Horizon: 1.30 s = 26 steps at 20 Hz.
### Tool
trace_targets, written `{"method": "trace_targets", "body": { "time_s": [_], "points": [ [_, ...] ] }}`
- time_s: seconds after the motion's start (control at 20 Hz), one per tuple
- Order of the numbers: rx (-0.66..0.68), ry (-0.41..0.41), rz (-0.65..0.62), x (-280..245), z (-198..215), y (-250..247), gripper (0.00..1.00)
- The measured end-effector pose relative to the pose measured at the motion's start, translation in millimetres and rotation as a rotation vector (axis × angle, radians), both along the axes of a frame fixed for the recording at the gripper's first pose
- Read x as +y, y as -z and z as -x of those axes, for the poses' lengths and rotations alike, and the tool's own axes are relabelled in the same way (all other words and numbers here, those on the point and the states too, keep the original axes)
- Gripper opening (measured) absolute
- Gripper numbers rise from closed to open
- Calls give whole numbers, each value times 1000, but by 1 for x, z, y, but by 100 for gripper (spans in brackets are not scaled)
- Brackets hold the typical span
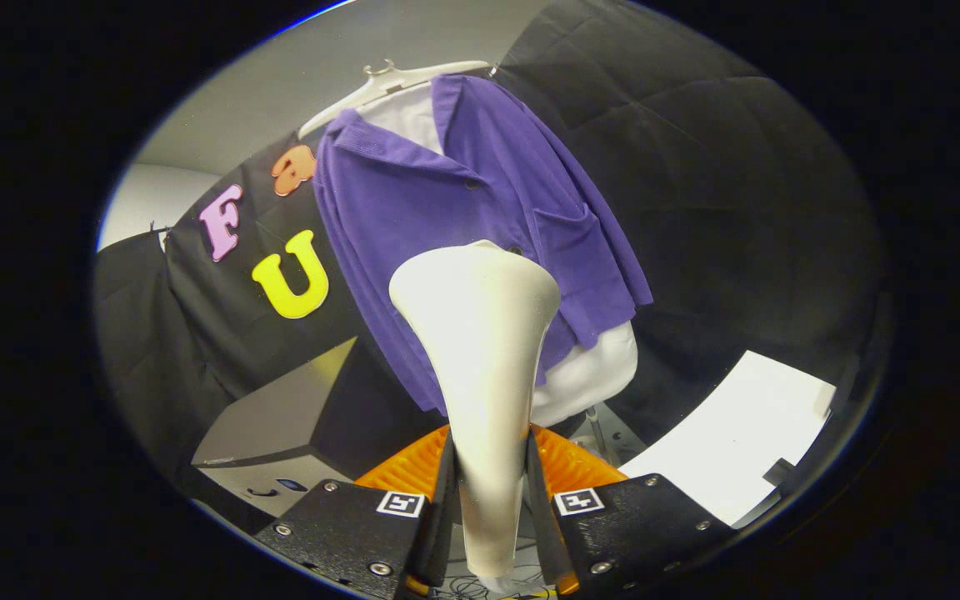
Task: Iron the clothes twice with a garment steamer, once on the left side and once on the right side.
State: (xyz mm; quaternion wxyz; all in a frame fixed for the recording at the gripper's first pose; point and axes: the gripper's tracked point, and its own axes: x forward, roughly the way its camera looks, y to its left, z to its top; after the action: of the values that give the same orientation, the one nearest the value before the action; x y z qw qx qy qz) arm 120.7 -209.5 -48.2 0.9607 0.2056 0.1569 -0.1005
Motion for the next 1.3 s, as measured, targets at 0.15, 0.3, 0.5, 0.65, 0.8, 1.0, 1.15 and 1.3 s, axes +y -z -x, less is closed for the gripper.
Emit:
{"method": "trace_targets", "body": {
  "time_s": [0.15,0.3,0.5,0.65,0.8,1.0,1.15,1.3],
  "points": [
    [-60,-61,31,37,25,-29,42],
    [-106,-119,73,74,48,-51,42],
    [-185,-135,108,113,73,-68,42],
    [-220,-170,127,136,93,-72,42],
    [-215,-211,136,155,104,-66,42],
    [-182,-243,141,169,111,-51,42],
    [-161,-258,141,175,109,-44,42],
    [-153,-262,148,176,109,-43,42]
  ]
}}
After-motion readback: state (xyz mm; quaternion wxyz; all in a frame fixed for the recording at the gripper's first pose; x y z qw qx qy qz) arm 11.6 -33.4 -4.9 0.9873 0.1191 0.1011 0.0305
